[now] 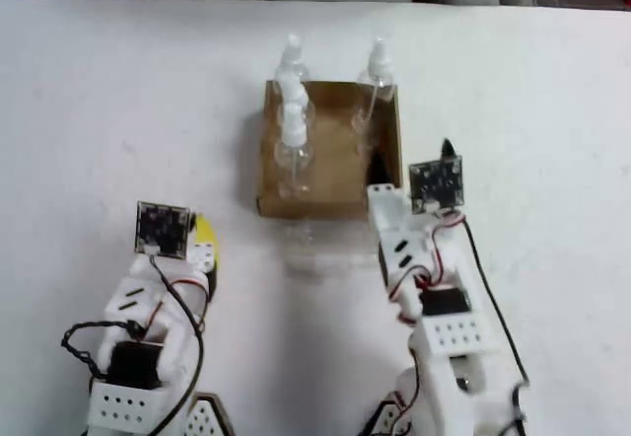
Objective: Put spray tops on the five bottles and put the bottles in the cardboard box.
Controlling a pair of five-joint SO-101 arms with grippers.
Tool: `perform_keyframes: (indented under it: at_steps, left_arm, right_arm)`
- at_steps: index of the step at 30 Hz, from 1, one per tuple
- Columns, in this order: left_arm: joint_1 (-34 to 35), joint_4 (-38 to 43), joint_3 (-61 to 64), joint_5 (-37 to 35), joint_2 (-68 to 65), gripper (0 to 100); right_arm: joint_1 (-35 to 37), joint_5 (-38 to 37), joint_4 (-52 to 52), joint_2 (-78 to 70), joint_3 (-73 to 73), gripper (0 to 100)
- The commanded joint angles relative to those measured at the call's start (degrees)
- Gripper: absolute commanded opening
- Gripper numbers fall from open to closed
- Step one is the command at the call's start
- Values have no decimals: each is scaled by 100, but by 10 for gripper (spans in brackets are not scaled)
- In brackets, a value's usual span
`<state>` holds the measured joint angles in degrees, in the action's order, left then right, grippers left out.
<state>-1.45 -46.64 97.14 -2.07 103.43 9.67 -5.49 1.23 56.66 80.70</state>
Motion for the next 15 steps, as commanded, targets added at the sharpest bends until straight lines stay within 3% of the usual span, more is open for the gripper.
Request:
perform_keyframes:
  at_steps: [1,4,10,12,15]
  left_arm:
    - [48,35,-18,62,66,24]
    - [48,35,-18,62,66,24]
    - [48,-62,-18,62,66,24]
    - [31,-123,-18,62,66,24]
    - [31,-123,-18,62,66,24]
  right_arm:
    - [-242,70,-1842,1218,-70,286]
    - [-303,70,-2958,2035,-70,241]
    - [-620,70,-4198,3020,-44,5]
    - [-743,44,-4576,3046,-44,43]
    - [-708,-9,-5059,2923,-44,15]
